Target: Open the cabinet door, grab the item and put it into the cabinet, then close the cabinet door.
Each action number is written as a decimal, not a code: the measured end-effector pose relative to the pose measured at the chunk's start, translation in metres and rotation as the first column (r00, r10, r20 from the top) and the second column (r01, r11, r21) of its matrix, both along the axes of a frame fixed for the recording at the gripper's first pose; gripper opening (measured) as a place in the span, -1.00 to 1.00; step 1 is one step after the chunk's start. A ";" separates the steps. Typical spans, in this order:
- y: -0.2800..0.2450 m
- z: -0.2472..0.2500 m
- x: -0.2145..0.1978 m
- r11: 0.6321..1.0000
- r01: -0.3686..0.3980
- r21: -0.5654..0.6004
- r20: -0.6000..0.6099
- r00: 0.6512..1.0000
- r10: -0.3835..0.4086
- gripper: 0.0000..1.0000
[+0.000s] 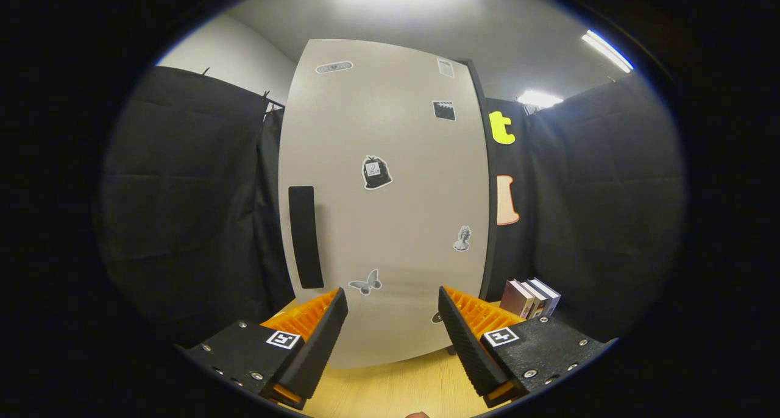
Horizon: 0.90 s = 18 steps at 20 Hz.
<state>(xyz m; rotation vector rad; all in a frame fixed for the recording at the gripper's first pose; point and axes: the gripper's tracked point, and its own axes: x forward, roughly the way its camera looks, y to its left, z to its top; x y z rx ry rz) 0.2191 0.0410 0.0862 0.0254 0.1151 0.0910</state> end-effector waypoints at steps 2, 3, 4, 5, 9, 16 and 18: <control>-0.005 0.003 -0.020 1.000 0.003 -0.005 0.011 1.000 -0.003 0.87; -0.008 0.005 -0.030 1.000 0.002 -0.009 0.017 1.000 -0.002 0.87; -0.011 0.006 -0.039 1.000 0.001 -0.012 0.024 1.000 -0.001 0.87; -0.013 0.008 -0.046 1.000 0.003 -0.015 0.030 1.000 -0.002 0.87; -0.013 0.009 -0.070 1.000 0.002 -0.014 0.058 0.998 -0.001 0.87; -0.022 -0.013 -0.094 0.999 0.035 -0.016 0.047 0.998 -0.034 0.87; -0.025 -0.015 -0.097 0.999 0.048 -0.006 0.045 0.998 -0.047 0.87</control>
